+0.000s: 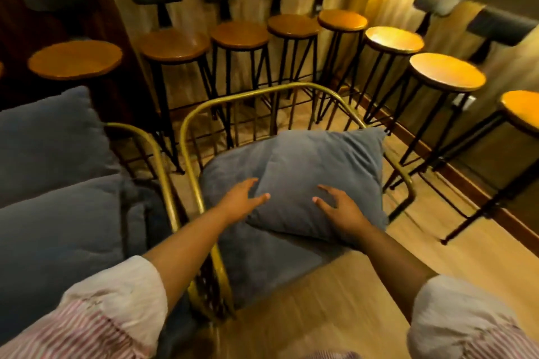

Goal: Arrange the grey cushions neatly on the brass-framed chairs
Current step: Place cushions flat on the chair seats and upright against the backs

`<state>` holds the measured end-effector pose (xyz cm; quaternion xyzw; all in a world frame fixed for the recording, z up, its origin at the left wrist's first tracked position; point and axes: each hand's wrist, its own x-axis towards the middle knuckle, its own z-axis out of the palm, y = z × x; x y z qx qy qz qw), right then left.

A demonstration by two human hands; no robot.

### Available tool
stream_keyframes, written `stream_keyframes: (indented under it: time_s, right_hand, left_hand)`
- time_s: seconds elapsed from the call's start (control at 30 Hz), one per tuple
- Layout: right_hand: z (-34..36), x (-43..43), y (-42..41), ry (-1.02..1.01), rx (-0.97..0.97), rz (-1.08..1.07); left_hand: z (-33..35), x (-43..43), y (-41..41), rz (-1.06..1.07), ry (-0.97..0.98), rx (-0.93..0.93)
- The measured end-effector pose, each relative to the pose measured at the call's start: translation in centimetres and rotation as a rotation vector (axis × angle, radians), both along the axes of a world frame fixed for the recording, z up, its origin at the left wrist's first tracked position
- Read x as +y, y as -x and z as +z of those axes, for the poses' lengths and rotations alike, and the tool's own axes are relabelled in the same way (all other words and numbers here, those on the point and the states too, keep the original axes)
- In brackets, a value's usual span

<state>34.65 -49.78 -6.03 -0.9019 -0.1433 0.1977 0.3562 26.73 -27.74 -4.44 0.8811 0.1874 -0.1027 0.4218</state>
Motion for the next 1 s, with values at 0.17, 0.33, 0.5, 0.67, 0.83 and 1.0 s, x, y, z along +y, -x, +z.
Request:
stream_keyframes:
  time_s: [0.17, 0.33, 0.5, 0.67, 0.83, 1.0]
  right_hand:
    - [-2.3, -3.5, -7.0, -0.033, 0.085, -0.243]
    - [-6.0, -5.3, -14.5, -0.048, 0.165, -0.463]
    - [-10.4, -6.6, -20.6, -0.014, 0.277, -0.654]
    - [-15.0, -7.6, -25.1, -0.113, 0.323, -0.696]
    - [-18.9, -9.1, -26.1, -0.237, 0.261, -0.688]
    - [-21.1, -9.6, -26.7, -0.295, 0.172, -0.644]
  left_hand:
    - [-3.3, -1.6, -7.3, 0.017, 0.098, 0.076]
    - [-8.3, -0.6, -14.2, 0.102, 0.169, 0.146]
    - [-16.9, 2.8, -20.6, 0.182, 0.259, 0.219]
    - [-22.2, 4.3, -25.9, 0.305, 0.335, 0.23]
    - [-24.8, 3.9, -28.3, 0.328, 0.36, 0.241]
    - [-26.4, 3.7, -28.6, 0.384, 0.413, 0.16]
